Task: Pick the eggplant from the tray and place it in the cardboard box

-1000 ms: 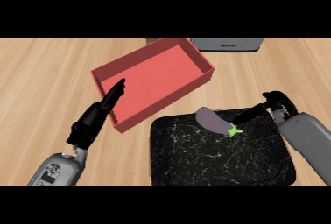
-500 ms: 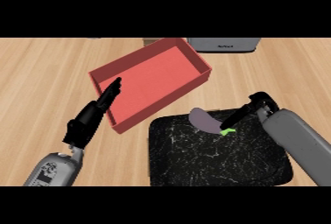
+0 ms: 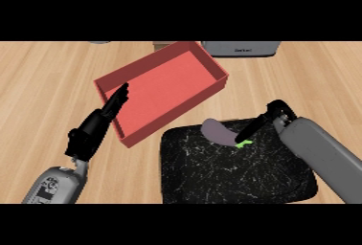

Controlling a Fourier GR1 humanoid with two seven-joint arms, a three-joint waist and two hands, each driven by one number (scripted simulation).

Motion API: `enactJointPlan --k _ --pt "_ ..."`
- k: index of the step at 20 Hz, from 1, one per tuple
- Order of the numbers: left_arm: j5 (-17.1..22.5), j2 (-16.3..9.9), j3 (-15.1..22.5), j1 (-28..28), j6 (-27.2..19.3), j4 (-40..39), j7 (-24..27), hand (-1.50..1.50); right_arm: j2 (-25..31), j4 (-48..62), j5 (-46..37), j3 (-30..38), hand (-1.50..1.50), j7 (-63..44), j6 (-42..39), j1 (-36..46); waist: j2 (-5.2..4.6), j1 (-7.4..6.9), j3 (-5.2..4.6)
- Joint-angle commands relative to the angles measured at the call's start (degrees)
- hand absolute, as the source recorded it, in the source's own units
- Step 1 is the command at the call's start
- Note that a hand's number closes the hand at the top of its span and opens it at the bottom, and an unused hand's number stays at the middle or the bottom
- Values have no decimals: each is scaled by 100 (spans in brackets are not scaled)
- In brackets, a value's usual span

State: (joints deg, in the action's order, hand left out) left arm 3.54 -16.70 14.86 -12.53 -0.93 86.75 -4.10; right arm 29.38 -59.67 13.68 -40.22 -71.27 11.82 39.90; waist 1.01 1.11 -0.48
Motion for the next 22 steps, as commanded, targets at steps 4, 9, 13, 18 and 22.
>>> enactJointPlan --k 4,9,13,18,22 --pt "-75 85 36 48 -11 -70 42 0 -206 -3 363 -294 -150 -1394 314 84 -18 38 16" --pt "-20 57 -24 -50 17 117 -182 0 -225 22 639 -500 -150 -1393 369 -21 -3 26 20" --pt "-184 206 56 13 -117 -50 23 0 -253 32 875 -574 -150 -1393 420 171 -16 35 13" --pt "39 -25 -140 70 138 185 -52 0 -176 -143 868 -797 -150 -1392 617 -194 -14 -7 25" --pt "-97 152 -29 23 13 10 -71 0 -181 -147 969 -1038 -150 -1391 541 -136 -19 49 18"
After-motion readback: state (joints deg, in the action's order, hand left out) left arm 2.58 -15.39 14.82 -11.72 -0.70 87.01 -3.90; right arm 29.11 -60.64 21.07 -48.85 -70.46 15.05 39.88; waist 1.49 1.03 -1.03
